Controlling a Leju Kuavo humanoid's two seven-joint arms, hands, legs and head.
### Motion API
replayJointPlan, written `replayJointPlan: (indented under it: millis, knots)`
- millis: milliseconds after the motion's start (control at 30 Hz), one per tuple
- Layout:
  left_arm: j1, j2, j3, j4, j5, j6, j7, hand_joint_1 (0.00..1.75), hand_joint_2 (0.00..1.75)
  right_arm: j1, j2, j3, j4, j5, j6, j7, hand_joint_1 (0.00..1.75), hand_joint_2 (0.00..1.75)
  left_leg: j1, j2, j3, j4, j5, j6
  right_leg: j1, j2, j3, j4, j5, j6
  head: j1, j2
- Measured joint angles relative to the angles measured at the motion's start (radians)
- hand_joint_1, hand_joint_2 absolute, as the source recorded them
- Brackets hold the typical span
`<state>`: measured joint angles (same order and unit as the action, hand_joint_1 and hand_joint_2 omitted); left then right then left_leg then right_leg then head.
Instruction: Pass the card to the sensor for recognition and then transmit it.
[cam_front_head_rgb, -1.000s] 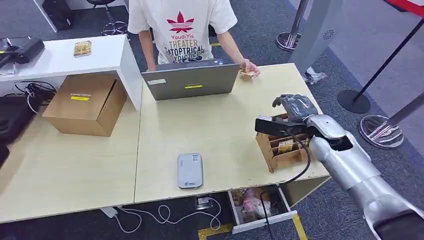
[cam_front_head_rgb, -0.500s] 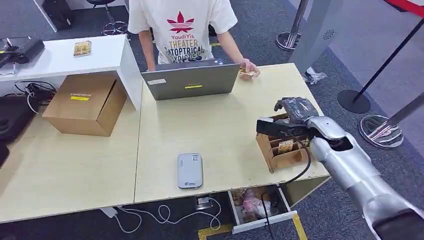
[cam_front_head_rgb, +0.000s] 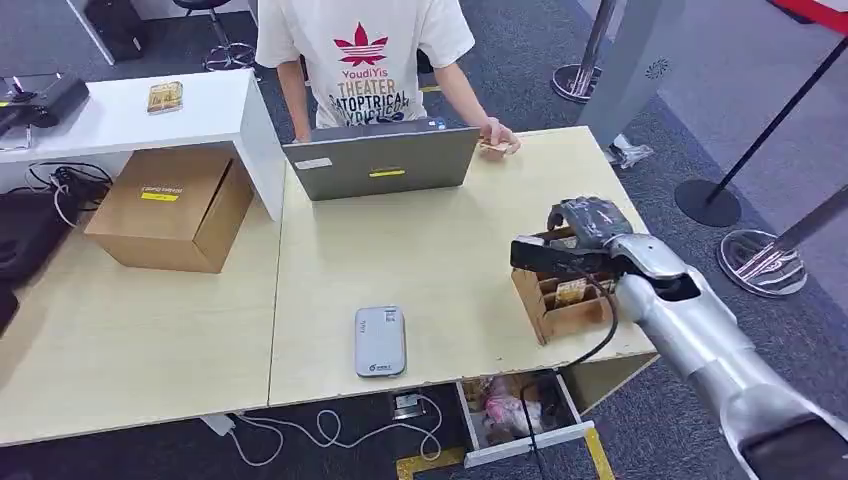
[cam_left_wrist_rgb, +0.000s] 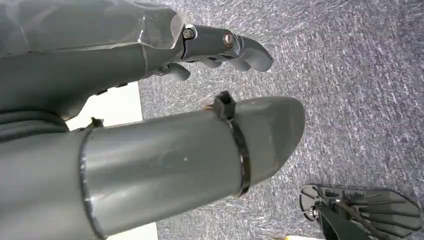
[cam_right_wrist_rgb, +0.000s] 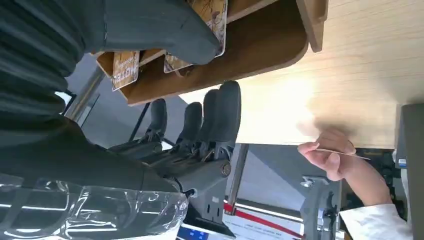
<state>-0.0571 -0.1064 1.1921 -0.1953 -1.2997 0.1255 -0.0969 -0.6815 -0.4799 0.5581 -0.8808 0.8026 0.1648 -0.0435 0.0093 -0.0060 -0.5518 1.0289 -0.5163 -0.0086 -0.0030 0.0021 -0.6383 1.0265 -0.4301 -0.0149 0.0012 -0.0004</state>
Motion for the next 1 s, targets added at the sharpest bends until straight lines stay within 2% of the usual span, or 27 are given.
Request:
replayJointPlan:
  millis: [300,433,867,1000]
  knots:
    - [0.000,0.000,0.000,0.000,0.005,0.002,0.002,0.00,0.00,-0.019,0.005,0.006,0.018,0.000,-0.002,-0.003,1.05,1.75,0.000,0.000,0.000,0.000,0.000,0.000,0.000,0.000,0.000,0.000,0.000,0.000,0.000,0.000]
    - [0.000,0.000,0.002,0.000,0.006,0.002,0.002,0.00,0.00,-0.027,0.006,0.008,0.026,0.000,-0.002,-0.006,0.93,1.75,0.000,0.000,0.000,0.000,0.000,0.000,0.000,0.000,0.000,0.000,0.000,0.000,0.000,0.000]
    - [0.000,0.000,0.007,0.000,0.007,0.003,0.002,0.00,0.00,-0.036,0.007,0.013,0.046,-0.004,-0.003,-0.012,0.98,1.75,0.000,0.000,0.000,0.000,0.000,0.000,0.000,0.000,0.000,0.000,0.000,0.000,0.000,0.000]
    - [0.000,0.000,0.007,0.000,0.008,0.003,0.002,0.00,0.00,-0.033,0.007,0.013,0.047,-0.012,-0.006,-0.011,0.91,1.75,0.000,0.000,0.001,0.000,0.000,0.000,0.000,0.000,0.000,0.000,0.000,0.000,0.000,0.000]
